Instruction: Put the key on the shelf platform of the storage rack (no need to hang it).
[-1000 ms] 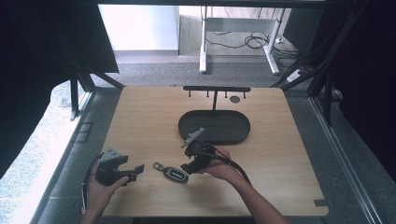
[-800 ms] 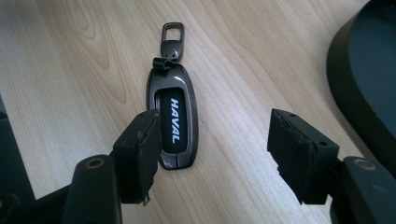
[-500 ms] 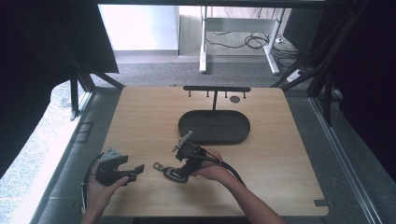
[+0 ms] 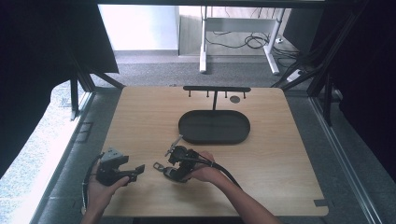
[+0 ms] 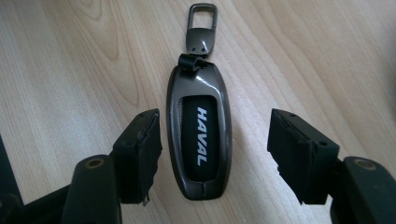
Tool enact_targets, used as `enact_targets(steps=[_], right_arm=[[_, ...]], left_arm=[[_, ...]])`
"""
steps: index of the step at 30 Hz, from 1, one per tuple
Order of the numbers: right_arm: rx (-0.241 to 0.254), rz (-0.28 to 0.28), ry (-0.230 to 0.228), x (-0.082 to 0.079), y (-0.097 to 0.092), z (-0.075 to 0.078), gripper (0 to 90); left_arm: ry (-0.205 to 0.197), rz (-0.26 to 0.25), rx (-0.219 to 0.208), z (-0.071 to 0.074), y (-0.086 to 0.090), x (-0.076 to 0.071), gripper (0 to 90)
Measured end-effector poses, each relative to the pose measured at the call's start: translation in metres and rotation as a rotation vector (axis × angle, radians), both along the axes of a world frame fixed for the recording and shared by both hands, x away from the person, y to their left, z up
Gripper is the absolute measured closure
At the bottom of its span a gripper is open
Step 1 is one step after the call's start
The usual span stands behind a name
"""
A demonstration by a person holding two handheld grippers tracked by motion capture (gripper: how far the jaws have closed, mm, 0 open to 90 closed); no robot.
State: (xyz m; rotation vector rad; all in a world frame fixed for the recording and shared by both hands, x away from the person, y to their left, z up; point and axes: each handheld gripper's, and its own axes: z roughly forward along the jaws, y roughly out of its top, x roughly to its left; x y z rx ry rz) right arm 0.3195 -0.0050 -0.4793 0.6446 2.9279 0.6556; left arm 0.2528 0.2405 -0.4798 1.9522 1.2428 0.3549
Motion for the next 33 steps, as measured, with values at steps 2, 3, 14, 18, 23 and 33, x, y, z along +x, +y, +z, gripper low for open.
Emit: enact_targets(steps=[2,3,14,18,23,33], right_arm=[[-0.007,0.006,0.006,0.0,0.003,-0.003,35.5],[-0.009,0.013,0.005,0.0,0.004,-0.004,35.6],[-0.049,0.025,0.014,0.0,0.017,-0.02,39.2],[-0.054,0.019,0.022,0.001,0.02,-0.024,40.9],[-0.068,0.025,0.014,0.0,0.022,-0.03,43.8],[-0.069,0.028,0.017,0.003,0.023,-0.031,48.5]], left_arm=[[-0.001,0.0,0.002,0.0,0.0,0.0,22.3],[0.0,0.0,0.001,0.0,0.0,0.0,22.3],[0.002,0.003,0.0,-0.001,0.002,0.001,22.3],[0.001,0.002,0.003,-0.001,0.001,0.001,22.3],[0.001,0.001,0.004,-0.001,0.001,0.0,22.3],[0.003,0.001,0.004,-0.001,0.001,0.001,22.3]])
